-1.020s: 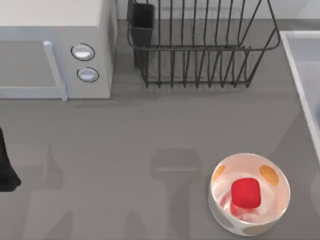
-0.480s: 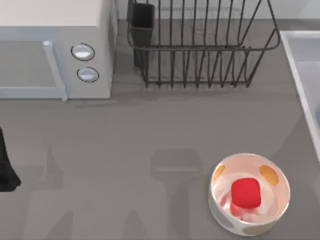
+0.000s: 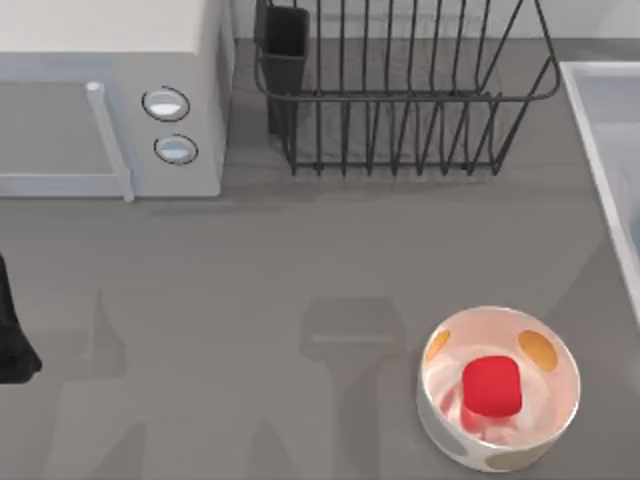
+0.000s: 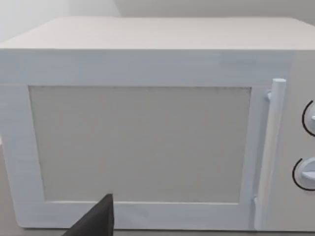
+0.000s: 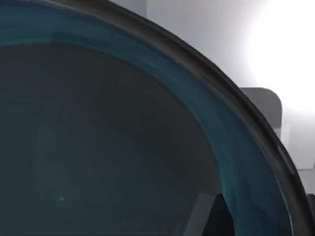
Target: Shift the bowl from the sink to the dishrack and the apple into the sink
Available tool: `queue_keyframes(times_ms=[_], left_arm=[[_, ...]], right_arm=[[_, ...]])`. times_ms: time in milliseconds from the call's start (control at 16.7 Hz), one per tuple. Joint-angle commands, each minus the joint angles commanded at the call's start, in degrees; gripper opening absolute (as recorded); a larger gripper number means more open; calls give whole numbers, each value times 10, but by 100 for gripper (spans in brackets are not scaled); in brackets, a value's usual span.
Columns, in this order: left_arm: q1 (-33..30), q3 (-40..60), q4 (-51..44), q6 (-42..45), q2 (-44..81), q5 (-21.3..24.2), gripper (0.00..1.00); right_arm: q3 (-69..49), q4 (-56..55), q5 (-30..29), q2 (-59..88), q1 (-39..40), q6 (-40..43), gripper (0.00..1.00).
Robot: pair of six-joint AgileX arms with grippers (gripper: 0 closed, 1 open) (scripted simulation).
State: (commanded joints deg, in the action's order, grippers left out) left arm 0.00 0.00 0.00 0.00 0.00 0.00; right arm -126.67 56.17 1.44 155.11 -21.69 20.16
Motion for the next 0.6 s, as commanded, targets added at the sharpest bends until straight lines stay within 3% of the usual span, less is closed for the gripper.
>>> queue_keyframes(times_ms=[120, 180, 600], left_arm=[[0, 0, 0, 0, 0, 0, 100], [0, 0, 0, 0, 0, 0, 100], [0, 0, 0, 0, 0, 0, 100]], right_arm=[[0, 0, 0, 0, 0, 0, 2], [0, 0, 0, 0, 0, 0, 0], [0, 0, 0, 0, 0, 0, 0]])
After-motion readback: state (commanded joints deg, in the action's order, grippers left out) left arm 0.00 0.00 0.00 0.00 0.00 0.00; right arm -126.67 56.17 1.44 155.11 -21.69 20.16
